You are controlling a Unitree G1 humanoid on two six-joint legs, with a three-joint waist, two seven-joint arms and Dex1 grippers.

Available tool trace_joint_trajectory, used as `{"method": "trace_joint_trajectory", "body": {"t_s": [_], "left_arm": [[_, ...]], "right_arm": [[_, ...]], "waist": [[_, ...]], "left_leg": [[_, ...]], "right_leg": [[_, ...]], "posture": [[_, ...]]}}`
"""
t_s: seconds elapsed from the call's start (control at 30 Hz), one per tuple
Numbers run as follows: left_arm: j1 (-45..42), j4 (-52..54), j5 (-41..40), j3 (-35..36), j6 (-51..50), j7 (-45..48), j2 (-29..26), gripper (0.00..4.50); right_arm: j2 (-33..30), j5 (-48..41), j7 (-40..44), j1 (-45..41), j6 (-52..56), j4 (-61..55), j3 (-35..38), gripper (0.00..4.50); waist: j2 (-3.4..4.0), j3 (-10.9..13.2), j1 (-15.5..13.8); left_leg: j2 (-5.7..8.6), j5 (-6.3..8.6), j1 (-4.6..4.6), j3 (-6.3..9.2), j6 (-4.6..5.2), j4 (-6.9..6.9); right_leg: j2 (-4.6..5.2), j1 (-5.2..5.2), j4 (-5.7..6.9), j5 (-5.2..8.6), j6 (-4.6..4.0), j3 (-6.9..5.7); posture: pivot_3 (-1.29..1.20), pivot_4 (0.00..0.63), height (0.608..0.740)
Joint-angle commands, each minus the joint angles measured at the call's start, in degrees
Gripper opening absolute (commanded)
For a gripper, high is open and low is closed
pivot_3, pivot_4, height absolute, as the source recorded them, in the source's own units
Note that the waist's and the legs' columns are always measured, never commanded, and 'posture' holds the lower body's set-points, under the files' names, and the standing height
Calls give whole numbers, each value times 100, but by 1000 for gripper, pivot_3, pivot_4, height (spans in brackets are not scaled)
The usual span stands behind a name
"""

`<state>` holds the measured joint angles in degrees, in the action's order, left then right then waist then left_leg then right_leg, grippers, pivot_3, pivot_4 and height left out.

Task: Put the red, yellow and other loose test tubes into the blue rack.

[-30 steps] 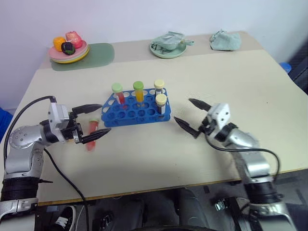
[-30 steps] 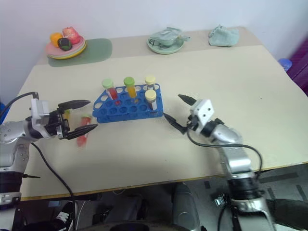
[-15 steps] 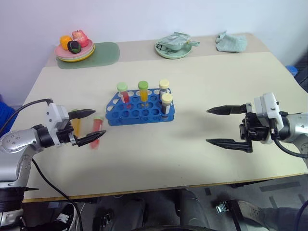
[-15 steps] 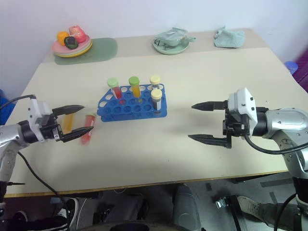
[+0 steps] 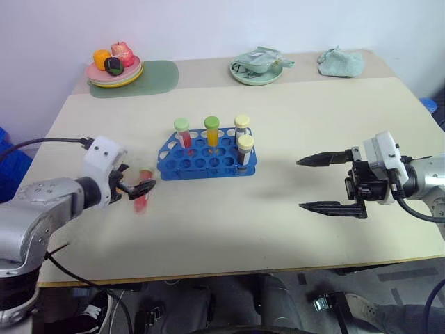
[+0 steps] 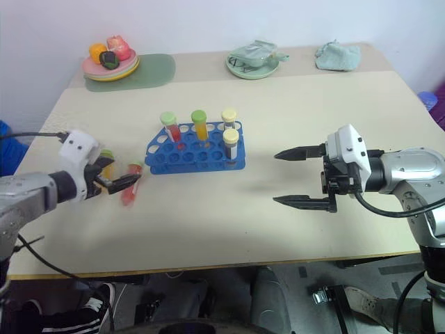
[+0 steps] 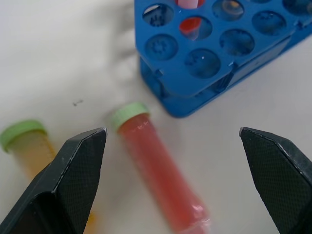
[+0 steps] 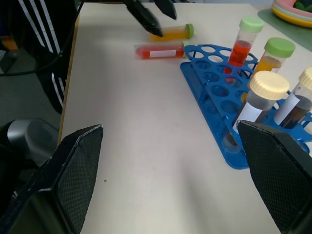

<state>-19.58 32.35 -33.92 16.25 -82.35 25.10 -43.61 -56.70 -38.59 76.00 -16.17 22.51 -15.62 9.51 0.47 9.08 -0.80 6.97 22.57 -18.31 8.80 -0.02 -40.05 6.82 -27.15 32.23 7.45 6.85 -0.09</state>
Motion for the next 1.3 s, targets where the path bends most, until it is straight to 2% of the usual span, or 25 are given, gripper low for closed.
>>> {"method": "trace_joint_trajectory", "body": {"t_s": [0.03,0.1,0.17,0.23,0.3,0.37,0.57,0.77,0.97,1.1,1.3], "left_arm": [[-321,51,-89,5,-1000,-625,-154,4500],[-468,-82,-14,-399,-1015,-1091,-460,4500],[-615,-326,-352,-333,-1015,-1299,-408,4500],[-792,-481,-598,-520,-1015,-1499,-615,4500],[-955,-845,-1231,-277,-1015,-1663,-570,4500],[-1097,-1117,-1619,-264,-1015,-1973,-769,4500],[-1730,-2751,-2373,-52,-1015,-3198,-1169,4500],[-2330,-3764,-3234,-638,-1015,-3682,-1711,4500],[-3033,-5636,-3283,-1230,-1015,-3947,-1562,4500],[-3517,-6137,-3035,-1768,-1015,-3726,-1586,4500],[-3997,-6521,-2182,-2345,-1015,-3057,-1432,4500]], "right_arm": [[2,-12,50,-101,-20,-105,26,4469],[8,39,87,-150,-50,-80,-26,4469],[12,68,102,-184,-52,-60,-62,4469],[19,81,102,-199,-45,-41,-82,4469],[37,128,72,-186,-72,-43,-91,4469],[48,102,37,-137,-14,-77,-57,4469],[17,125,41,-72,-23,-112,-36,4469],[41,175,83,-143,-55,-62,-104,4469],[50,206,132,-261,0,8,-186,4469],[19,217,175,-211,-1,6,-159,4469],[52,272,134,-231,-5,5,-184,4469]], "waist": [[0,0,25],[-1,1,46],[1,0,19],[-3,2,1],[-4,2,-22],[-5,3,-10],[-4,3,7],[-4,3,5],[-3,2,15],[-5,2,14],[-4,2,28]], "left_leg": [[-1,1,0,2,-4,1],[-7,6,1,0,-14,2],[-10,6,2,-1,-17,4],[-9,6,2,-1,-17,1],[-6,6,0,2,-17,-1],[-3,6,-1,6,-17,-1],[-5,5,1,5,-19,1],[0,5,0,6,-19,0],[9,2,5,7,-24,-1],[11,2,4,7,-24,-2],[12,1,4,7,-24,-2]], "right_leg": [[-1,-3,2,0,0,0],[-8,-10,5,1,-1,0],[-9,-11,5,1,-1,1],[-8,-9,4,1,-1,1],[-6,-7,4,1,-1,0],[-4,-8,4,1,-1,0],[-7,-12,6,1,-1,0],[-5,-10,8,1,-1,0],[-7,-9,9,0,-1,0],[-7,-11,10,0,-1,-1],[-7,-10,9,0,-1,-1]], "posture": [[0,150,740],[0,150,740],[0,150,740],[0,150,740],[0,150,740],[0,150,740],[0,150,740],[0,150,740],[0,150,740],[0,150,740],[0,150,740]]}}
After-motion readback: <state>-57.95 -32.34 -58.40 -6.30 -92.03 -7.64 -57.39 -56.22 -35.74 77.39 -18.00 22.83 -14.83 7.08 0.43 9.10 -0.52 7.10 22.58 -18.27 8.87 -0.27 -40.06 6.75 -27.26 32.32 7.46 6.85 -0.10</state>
